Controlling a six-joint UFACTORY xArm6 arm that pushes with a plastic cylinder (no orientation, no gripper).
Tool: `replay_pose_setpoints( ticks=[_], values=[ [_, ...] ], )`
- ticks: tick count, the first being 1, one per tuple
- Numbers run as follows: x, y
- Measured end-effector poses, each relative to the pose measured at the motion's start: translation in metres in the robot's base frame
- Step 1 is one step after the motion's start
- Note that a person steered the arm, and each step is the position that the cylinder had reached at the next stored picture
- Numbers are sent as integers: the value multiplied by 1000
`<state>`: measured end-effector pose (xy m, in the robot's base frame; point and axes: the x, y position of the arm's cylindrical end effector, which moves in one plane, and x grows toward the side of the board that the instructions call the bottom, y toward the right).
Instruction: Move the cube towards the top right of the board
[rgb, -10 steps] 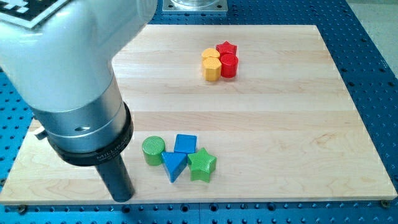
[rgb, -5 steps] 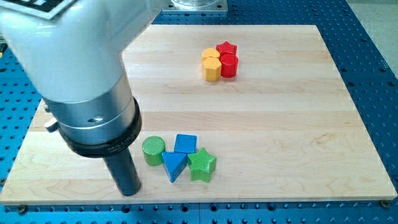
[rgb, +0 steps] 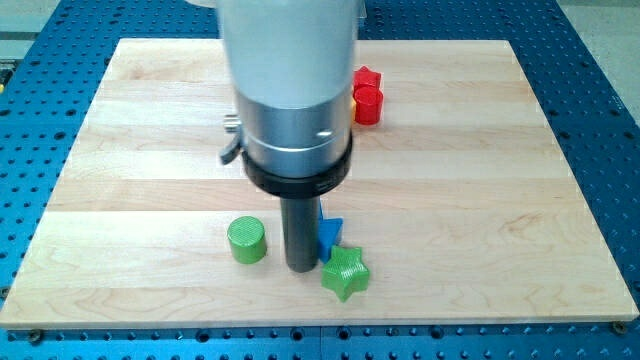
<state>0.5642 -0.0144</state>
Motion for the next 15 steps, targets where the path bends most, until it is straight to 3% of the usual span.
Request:
replay_pose_setpoints(
  ticks=[3,5,6,7,8,9,11,13,14,15],
  values=[
    [11,24],
    [-50,66],
    [-25,69],
    [-1,40],
    [-3,-21],
    [-21,-28],
    [-56,30],
    [-76,20],
    [-99,39],
    [-129,101]
  ],
)
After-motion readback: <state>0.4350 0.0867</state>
